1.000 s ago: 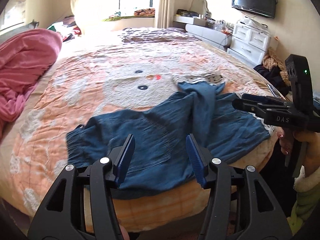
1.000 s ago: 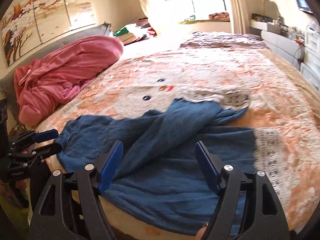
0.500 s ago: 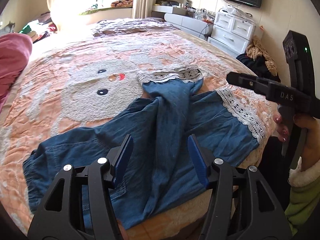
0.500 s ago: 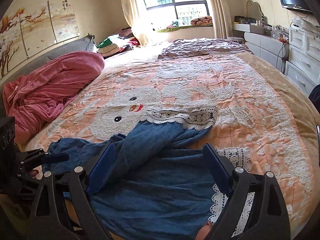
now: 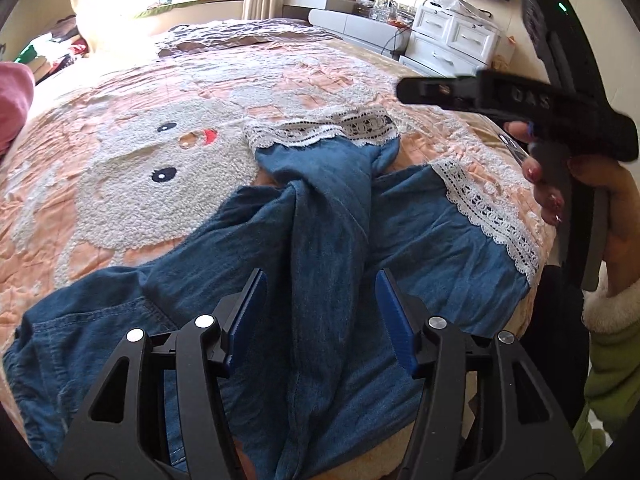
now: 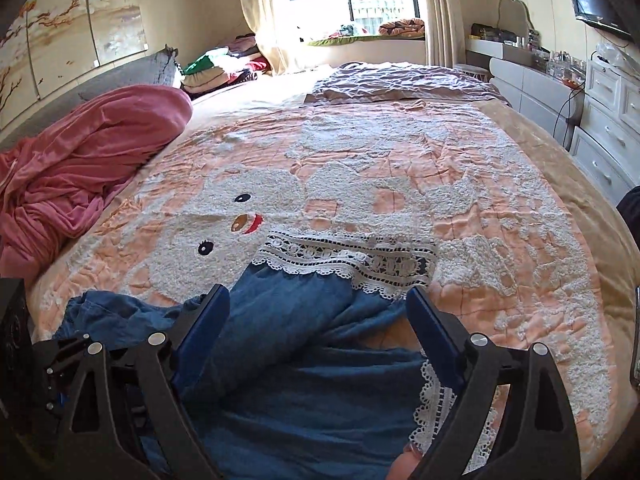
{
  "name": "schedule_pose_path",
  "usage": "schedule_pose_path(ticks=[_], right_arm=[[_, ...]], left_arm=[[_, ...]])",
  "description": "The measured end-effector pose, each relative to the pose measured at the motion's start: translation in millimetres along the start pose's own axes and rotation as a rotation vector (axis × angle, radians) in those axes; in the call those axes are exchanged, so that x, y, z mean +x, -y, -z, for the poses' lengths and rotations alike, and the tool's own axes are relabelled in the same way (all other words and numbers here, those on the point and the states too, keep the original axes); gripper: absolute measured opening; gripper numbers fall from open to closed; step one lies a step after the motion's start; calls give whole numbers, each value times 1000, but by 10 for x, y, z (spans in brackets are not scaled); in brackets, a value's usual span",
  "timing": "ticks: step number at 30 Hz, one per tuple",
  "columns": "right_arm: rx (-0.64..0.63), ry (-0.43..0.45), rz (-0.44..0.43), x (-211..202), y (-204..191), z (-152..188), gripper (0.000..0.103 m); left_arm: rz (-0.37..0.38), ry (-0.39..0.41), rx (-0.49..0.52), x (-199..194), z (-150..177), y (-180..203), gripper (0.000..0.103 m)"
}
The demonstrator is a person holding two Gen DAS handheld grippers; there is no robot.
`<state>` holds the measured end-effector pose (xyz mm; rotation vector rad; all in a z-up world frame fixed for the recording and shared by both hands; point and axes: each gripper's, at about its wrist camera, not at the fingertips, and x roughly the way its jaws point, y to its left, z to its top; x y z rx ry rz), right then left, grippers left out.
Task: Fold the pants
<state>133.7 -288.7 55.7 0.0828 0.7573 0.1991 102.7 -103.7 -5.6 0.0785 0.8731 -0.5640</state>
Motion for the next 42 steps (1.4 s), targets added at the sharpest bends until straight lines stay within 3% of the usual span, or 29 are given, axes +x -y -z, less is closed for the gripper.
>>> schedule_pose_path(ticks=[6,10,15,19,22,23,24,26,34,38,39,41,42], right_arm=[[-65,-79,-20,411,-340,-200,89],[-127,-140,-27,772,-617,-336,89],[-189,-229,60,1277,-779,-445,80],[-158,-316,121,1640,-718,-466,73],[-162,-360,161,1858,-634,-449,53],[-172,-359,168,1892,-608,-444,38],[-171,-353,157,1885,-581,-446,27],[-140,-312,120,1755,-517,-470,14],[122,-90,-70,779,69,-472,14],[210,-18,-108,397,341,-410,14],[226,-6,-111,338,389,-391,14],[265,15,-130,216,502,-344,14],[284,25,-142,170,542,-319,14]], left_arm=[[43,-18,-75,80,93,-219,46],[72,-39,-111,167,132,-320,29],[99,-46,-121,194,146,-328,20],[121,-34,-102,129,142,-261,18],[129,-33,-93,116,135,-232,18],[128,-39,-95,141,135,-239,18],[126,-47,-97,168,137,-246,18],[132,-59,-108,201,143,-270,18],[133,-47,-89,225,159,-236,18],[140,-36,-49,220,161,-149,18],[142,-32,-37,210,158,-119,17],[154,-30,-14,198,165,-62,0],[154,-28,-4,188,168,-39,0]])
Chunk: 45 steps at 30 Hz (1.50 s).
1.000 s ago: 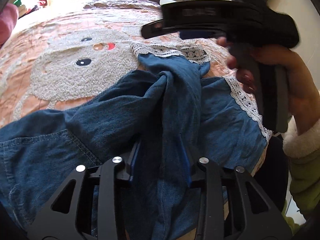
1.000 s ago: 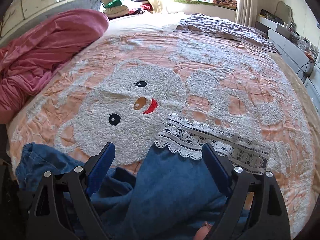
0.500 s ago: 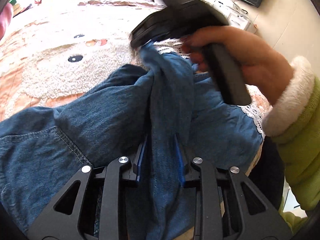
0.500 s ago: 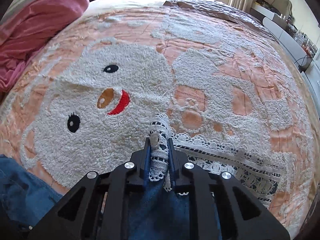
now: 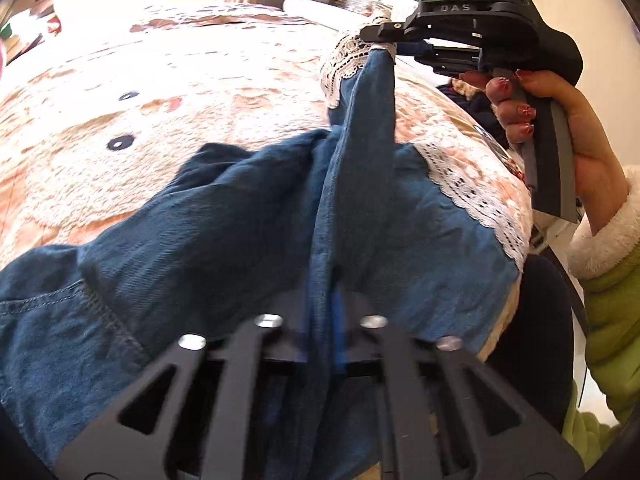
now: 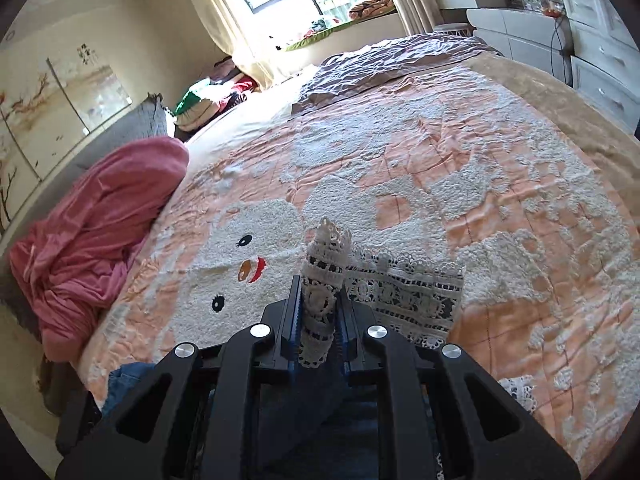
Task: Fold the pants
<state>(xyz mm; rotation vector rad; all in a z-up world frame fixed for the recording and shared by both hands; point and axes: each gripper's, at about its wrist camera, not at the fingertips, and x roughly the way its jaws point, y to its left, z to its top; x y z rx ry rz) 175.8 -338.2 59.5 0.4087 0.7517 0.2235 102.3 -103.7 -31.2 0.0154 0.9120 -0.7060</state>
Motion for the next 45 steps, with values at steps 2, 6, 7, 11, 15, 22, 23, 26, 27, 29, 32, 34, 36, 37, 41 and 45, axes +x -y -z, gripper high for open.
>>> schedule_pose_path(ticks=[2,6,7,11,15,22,23,26,27,29,32,34,36,37,41,45], right_arm=[[31,20,-17,-120,71,54,14],[88,72,-30,-470,211,223,14],[100,84,-35,-571,246,276,14],[146,113,-35,-966,344,570,14],[180,99,1,-1259,441,1022,14],[255,37,50,-1357,657,1669,14],[264,30,51,-1354,674,1731,14],[277,20,51,-1380,710,1816,14],[284,24,56,-1395,721,1835,14],[283,18,59,-1415,740,1848,14],[296,4,70,-1438,790,1904,14],[280,-9,97,-1410,792,1925,14],[256,-26,128,-1373,788,1945,14],[241,-38,144,-1350,774,1956,14],[181,-58,189,-1307,719,1985,14],[139,-91,221,-1255,699,2005,14]], left_arm=[[0,1,27,0,-11,23,0],[8,20,69,-73,-13,76,0],[7,28,78,-111,-6,90,0],[-14,63,127,-266,-8,115,0],[-7,66,149,-321,12,105,0],[-11,46,209,-294,98,233,0],[-18,39,211,-283,110,242,0],[-26,30,220,-271,150,285,0],[-27,28,225,-275,175,302,0],[-23,26,239,-294,239,337,0],[-17,24,260,-323,324,389,0],[-15,20,279,-338,374,425,0],[-20,9,296,-336,436,462,0],[-22,5,299,-329,457,481,0],[-44,-21,308,-299,548,500,0],[-66,-32,296,-234,576,474,1]])
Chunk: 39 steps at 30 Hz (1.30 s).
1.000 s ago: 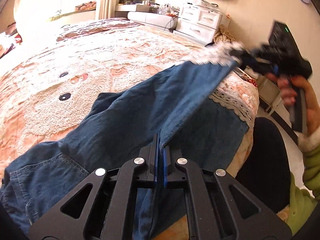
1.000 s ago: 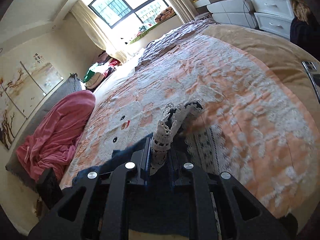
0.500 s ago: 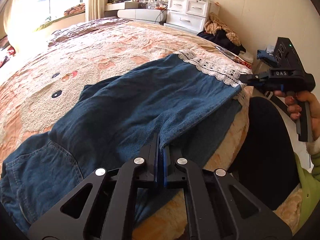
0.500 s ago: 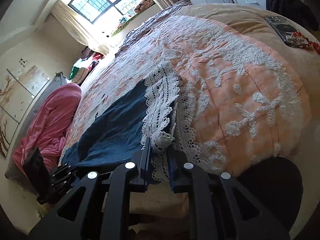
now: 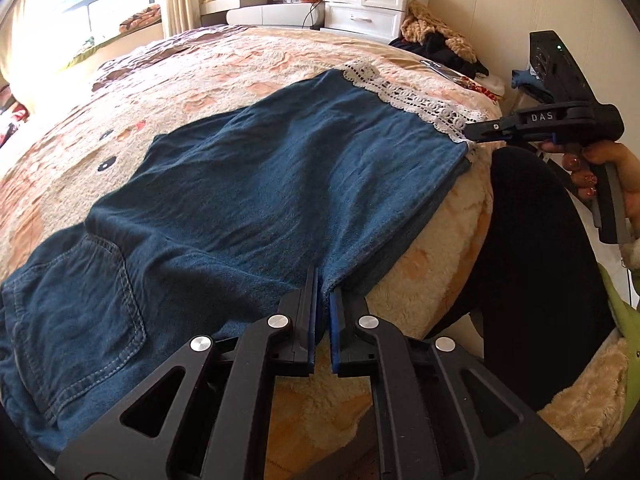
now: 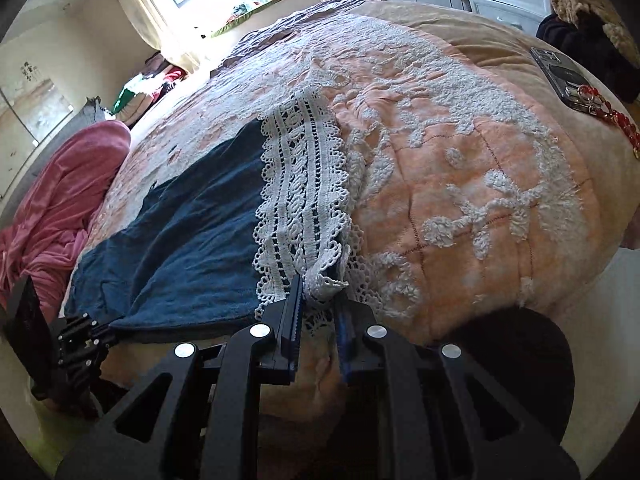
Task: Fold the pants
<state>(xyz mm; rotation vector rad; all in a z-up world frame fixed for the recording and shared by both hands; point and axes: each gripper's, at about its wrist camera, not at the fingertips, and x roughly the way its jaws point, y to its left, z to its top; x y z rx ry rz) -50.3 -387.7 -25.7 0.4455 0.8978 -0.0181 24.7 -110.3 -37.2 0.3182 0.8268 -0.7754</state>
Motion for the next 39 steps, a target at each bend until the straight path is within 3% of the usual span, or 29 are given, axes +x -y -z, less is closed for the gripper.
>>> schedule_pose_path(ticks=[7,9,13,16,22,24,28,34,39], right_arm=[[16,-3,-6,-92,33,10,18],[16,12,19,-172,45,11,23],[-1,69,48,-362,20,-40,23],[-44,105,33,-437,-92,-104,23],[-192,74,-42,-174,-558,-216,29],[-208,42,-28,-29,-610,-219,30],[-178,-39,-23,183,-532,-139,32],[-154,-57,-36,211,-418,-11,32],[-160,-61,-35,207,-384,46,32]], left_arm=[[8,12,-2,21,10,-20,1],[11,12,-2,21,15,-21,1],[10,13,-5,10,21,-17,2],[7,18,-12,-24,27,-11,6],[-12,47,-58,-226,66,-44,21],[-49,68,-83,-371,91,-97,30],[-217,68,-180,-622,206,-365,39],[-499,-26,-339,-719,437,-912,46],[-506,3,-377,-640,414,-1214,46]])
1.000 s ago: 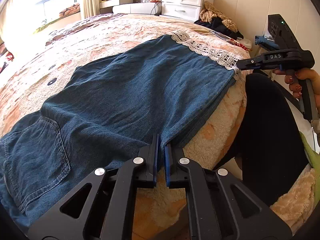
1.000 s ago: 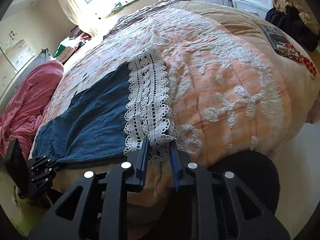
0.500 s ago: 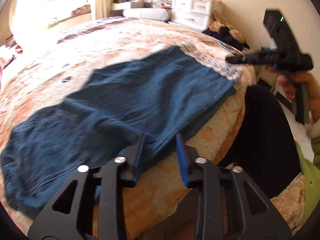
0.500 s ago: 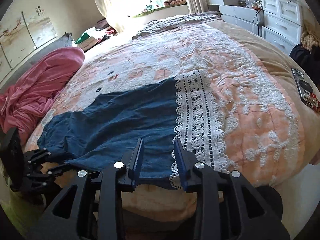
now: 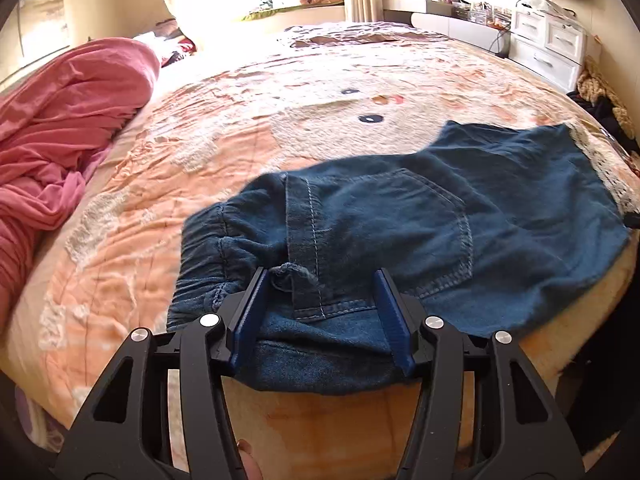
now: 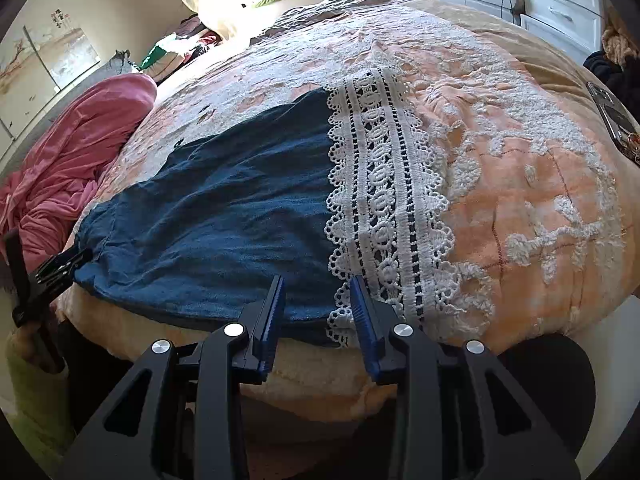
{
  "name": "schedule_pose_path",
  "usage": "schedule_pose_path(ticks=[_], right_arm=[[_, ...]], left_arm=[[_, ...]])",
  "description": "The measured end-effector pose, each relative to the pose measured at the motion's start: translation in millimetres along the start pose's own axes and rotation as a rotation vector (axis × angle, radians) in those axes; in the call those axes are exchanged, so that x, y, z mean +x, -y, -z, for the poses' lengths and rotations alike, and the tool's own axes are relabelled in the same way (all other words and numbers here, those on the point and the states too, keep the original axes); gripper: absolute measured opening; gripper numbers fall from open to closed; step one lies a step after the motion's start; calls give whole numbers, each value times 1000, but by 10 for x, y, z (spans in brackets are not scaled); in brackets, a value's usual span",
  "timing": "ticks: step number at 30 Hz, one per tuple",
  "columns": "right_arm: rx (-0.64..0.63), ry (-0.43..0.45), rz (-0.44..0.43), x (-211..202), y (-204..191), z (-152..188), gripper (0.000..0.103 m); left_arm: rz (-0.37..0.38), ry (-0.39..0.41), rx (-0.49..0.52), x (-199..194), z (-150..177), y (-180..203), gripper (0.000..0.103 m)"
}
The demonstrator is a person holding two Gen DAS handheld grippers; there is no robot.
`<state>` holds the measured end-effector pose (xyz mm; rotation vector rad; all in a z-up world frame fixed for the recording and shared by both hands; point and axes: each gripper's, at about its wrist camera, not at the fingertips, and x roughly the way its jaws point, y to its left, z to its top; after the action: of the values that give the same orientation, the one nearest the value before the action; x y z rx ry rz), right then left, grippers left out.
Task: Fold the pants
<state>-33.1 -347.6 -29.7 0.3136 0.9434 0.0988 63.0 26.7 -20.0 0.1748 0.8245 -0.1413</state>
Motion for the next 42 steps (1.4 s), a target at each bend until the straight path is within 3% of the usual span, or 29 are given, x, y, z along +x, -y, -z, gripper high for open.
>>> schedule_pose_path(ticks=[5,8,10,14,19,23,30,34,36,42], right_arm=[[-22,-5,9,27,-9,6,34],[-50,-3,-12,15,-72,5,49],[-75,17,-6,-35,-120,-8,51],[-101,86,-2,-175,-164,-73,56],[-105,145,-20,-286,-124,-328,60],[-87,178,-6,-304,-12,-627,62],[-34,172,-14,-62,174,-1268,67],[-45,186,37,54,207,-1661,67],[-25,186,0,122,252,-1811,67],[-13,142,-44,411,398,-1799,67]], left_arm=[[4,-12,-19,94,-86,-108,46],[40,-29,-4,-17,-39,-15,55],[73,-31,-12,-120,-7,12,58],[86,3,5,-346,-62,134,62],[148,76,45,-459,-385,405,73],[161,77,107,-309,-713,685,73],[195,14,93,100,-1199,878,73],[195,-33,81,340,-1356,926,73],[198,-54,81,469,-1407,947,73],[256,-136,86,824,-1407,981,69]])
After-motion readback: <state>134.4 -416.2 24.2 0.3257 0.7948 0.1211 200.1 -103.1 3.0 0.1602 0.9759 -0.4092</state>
